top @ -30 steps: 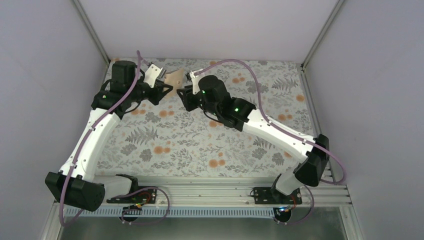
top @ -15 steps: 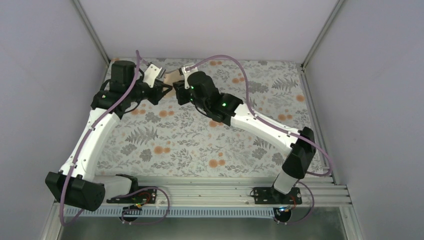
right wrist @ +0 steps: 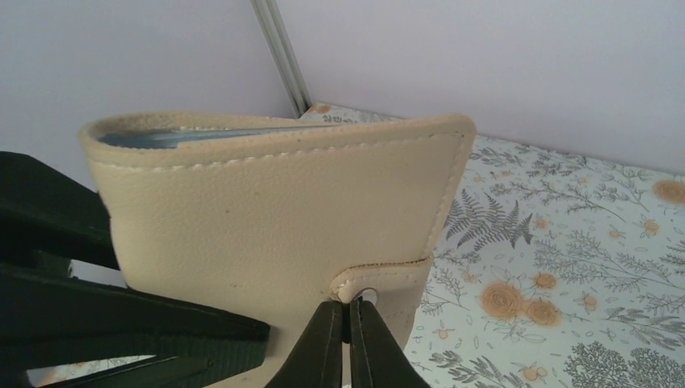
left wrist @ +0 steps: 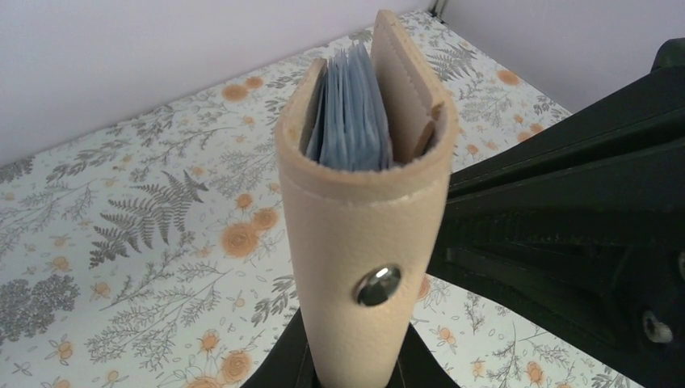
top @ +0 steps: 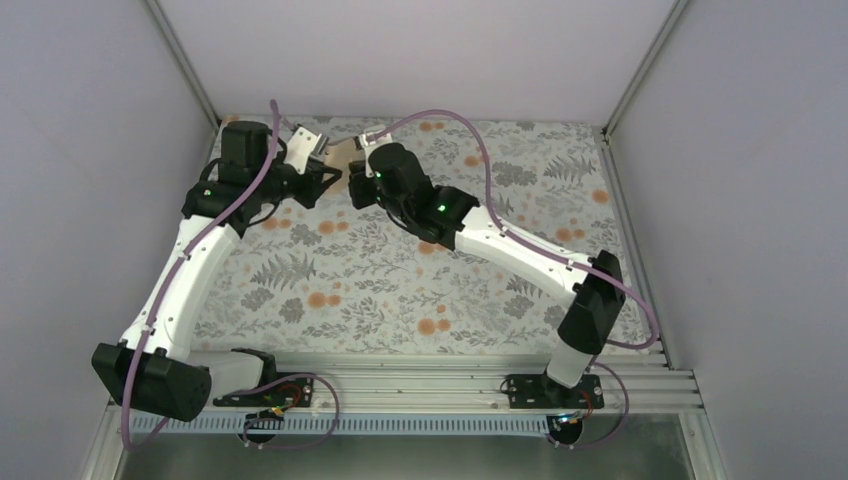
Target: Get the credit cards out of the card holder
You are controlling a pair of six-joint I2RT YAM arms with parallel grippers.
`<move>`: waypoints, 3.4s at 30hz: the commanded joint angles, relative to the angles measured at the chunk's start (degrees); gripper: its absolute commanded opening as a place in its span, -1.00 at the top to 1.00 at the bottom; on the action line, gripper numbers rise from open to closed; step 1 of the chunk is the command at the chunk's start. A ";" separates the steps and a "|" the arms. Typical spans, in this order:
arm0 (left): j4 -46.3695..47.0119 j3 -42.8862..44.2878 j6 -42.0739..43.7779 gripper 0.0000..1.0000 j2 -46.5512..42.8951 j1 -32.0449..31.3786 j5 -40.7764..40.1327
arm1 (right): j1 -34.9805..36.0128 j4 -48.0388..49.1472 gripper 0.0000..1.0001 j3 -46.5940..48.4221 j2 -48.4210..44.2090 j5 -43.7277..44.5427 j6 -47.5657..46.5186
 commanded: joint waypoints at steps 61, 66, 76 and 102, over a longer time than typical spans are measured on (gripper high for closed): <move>-29.78 5.70 43.44 0.95 -3.30 -0.24 43.88 | -12.94 4.52 -0.19 -18.87 -24.48 -64.59 -29.75; -29.99 5.85 43.73 0.95 -3.31 -0.23 43.96 | -12.94 0.92 -0.29 -18.38 -26.01 -60.20 -32.27; -29.53 5.79 43.06 0.95 -3.73 -0.25 43.73 | -15.14 -0.12 -0.33 -20.07 -29.28 -58.88 -32.25; -24.37 4.38 37.24 0.95 -3.88 -0.24 40.89 | -10.86 -4.45 -0.57 -17.81 -23.55 -73.86 -39.59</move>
